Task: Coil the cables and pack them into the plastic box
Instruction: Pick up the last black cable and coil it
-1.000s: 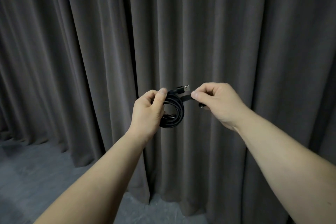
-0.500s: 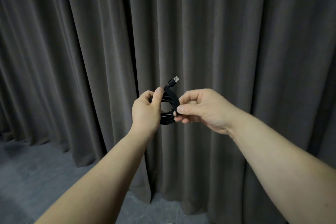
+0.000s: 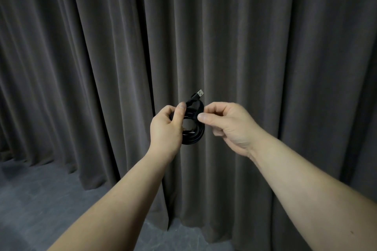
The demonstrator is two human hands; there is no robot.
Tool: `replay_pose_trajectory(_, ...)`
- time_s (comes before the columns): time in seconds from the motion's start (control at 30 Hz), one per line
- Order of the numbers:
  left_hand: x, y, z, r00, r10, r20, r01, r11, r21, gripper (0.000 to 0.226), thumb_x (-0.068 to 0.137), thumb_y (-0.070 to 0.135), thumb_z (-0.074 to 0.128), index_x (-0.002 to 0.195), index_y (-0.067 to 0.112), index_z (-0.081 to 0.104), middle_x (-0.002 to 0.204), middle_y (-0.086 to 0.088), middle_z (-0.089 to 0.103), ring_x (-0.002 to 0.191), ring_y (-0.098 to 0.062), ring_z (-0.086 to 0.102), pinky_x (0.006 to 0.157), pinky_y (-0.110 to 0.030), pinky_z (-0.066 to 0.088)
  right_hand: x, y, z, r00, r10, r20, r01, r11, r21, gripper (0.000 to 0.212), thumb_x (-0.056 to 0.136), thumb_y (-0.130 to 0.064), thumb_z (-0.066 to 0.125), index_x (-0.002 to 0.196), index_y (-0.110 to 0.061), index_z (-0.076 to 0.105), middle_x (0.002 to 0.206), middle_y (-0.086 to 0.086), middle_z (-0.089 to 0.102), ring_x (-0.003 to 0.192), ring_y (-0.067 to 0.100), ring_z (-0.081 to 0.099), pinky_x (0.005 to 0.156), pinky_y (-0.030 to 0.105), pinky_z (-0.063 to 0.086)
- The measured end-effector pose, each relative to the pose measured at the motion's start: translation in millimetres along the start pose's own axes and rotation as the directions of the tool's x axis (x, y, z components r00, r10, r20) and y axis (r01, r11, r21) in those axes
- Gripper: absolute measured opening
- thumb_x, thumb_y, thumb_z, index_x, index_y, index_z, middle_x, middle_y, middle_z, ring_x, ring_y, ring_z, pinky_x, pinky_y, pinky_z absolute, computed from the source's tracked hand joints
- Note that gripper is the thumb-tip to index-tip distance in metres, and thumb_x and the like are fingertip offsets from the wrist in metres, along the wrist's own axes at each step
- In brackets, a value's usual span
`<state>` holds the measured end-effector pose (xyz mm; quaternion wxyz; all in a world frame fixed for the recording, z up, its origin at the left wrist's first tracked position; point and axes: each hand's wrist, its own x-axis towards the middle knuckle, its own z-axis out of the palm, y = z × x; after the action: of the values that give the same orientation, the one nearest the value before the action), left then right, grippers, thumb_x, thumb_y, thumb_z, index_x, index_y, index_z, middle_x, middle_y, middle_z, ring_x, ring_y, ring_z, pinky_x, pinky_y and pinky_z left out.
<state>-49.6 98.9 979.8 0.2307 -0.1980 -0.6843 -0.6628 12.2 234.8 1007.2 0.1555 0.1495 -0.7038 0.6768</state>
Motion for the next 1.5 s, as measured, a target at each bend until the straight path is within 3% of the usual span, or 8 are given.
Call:
replay_pose_trajectory(0.13, -1, -2, 0, 1.000, 0.002, -0.014, -0.002, 1.000, 0.019, 0.034, 0.098, 0.035, 0.054, 0.069, 0.017, 0.055, 0.044, 0.012, 0.046, 0.042, -0.001, 0.045, 0.053, -0.023, 0.040, 0, -5, -5, 0.980, 0.098, 0.174, -0.129, 0.975, 0.179, 0.009, 0.075, -0.008, 0.065, 0.074, -0.009, 0.055, 0.055, -0.008, 0.050, 0.051, 0.007, 0.028, 0.047, 0.020, 0.016)
replay_pose_trajectory(0.43, 0, 2, 0, 1.000, 0.008, -0.022, -0.008, 1.000, -0.001, 0.033, 0.097, 0.036, 0.055, 0.069, 0.017, 0.057, 0.047, 0.012, 0.046, 0.044, -0.003, 0.044, 0.055, -0.027, 0.042, 1, 1, -2, 1.000, 0.031, 0.004, -0.031, 0.994, 0.108, 0.017, 0.089, 0.001, 0.059, 0.075, -0.009, 0.056, 0.056, 0.002, 0.061, 0.039, 0.005, 0.023, 0.045, 0.022, 0.013)
replay_pose_trajectory(0.6, -3, 3, 0, 1.000, 0.007, -0.010, -0.007, 1.000, -0.015, 0.034, 0.098, 0.035, 0.053, 0.070, 0.016, 0.055, 0.044, 0.015, 0.048, 0.041, -0.001, 0.045, 0.048, -0.016, 0.037, 1, 1, 3, 0.982, -0.172, -0.084, 0.155, 0.971, -0.180, 0.020, 0.082, 0.001, 0.069, 0.071, -0.013, 0.061, 0.051, -0.010, 0.059, 0.046, -0.001, 0.048, 0.053, 0.009, 0.038)
replay_pose_trajectory(0.93, -6, 9, 2, 1.000, 0.027, 0.001, -0.026, 0.999, -0.048, 0.037, 0.097, 0.036, 0.053, 0.065, 0.018, 0.050, 0.044, 0.012, 0.042, 0.041, -0.003, 0.040, 0.048, -0.020, 0.034, 8, 13, 7, 0.912, -0.376, -0.164, 0.266, 0.846, -0.463, 0.030, 0.073, -0.006, 0.077, 0.069, -0.029, 0.059, 0.088, -0.011, 0.054, 0.077, 0.002, 0.055, 0.072, 0.015, 0.046)
replay_pose_trajectory(1.17, -4, 13, 4, 0.998, 0.039, 0.053, -0.031, 0.989, -0.147, 0.036, 0.096, 0.038, 0.056, 0.075, 0.009, 0.058, 0.046, 0.012, 0.046, 0.044, -0.003, 0.041, 0.051, -0.021, 0.036, 7, 13, 5, 0.973, -0.192, -0.132, 0.147, 0.946, -0.290, 0.029, 0.077, -0.007, 0.074, 0.092, -0.028, 0.061, 0.101, -0.002, 0.069, 0.083, 0.017, 0.070, 0.081, 0.034, 0.057)
replay_pose_trajectory(1.27, -3, 13, 5, 0.997, 0.024, 0.079, -0.008, 0.979, -0.203, 0.039, 0.084, 0.047, 0.056, 0.078, 0.009, 0.063, 0.056, 0.008, 0.055, 0.053, -0.009, 0.048, 0.059, -0.028, 0.041, 8, 11, 3, 0.995, -0.078, -0.058, 0.062, 0.969, -0.238, 0.024, 0.082, -0.009, 0.071, 0.098, -0.025, 0.064, 0.091, 0.004, 0.074, 0.085, 0.017, 0.071, 0.085, 0.034, 0.055)
replay_pose_trajectory(1.43, 1, 10, 6, 0.994, 0.036, 0.105, -0.010, 0.971, -0.241, 0.038, 0.075, 0.059, 0.060, 0.069, 0.021, 0.064, 0.069, -0.005, 0.061, 0.066, -0.017, 0.054, 0.067, -0.035, 0.045, 6, 11, 4, 0.999, -0.034, 0.019, 0.037, 0.988, -0.153, 0.011, 0.088, -0.006, 0.063, 0.091, -0.016, 0.067, 0.080, 0.004, 0.068, 0.070, 0.010, 0.065, 0.061, 0.021, 0.049)
replay_pose_trajectory(1.5, 1, 10, 6, 0.993, 0.038, 0.116, -0.008, 0.968, -0.249, 0.039, 0.073, 0.060, 0.061, 0.069, 0.022, 0.065, 0.073, -0.009, 0.061, 0.070, -0.022, 0.054, 0.071, -0.040, 0.045, 8, 12, 4, 0.999, -0.037, -0.002, 0.037, 0.994, -0.100, 0.012, 0.087, -0.002, 0.063, 0.091, -0.011, 0.069, 0.083, 0.007, 0.071, 0.076, 0.013, 0.068, 0.068, 0.023, 0.053)
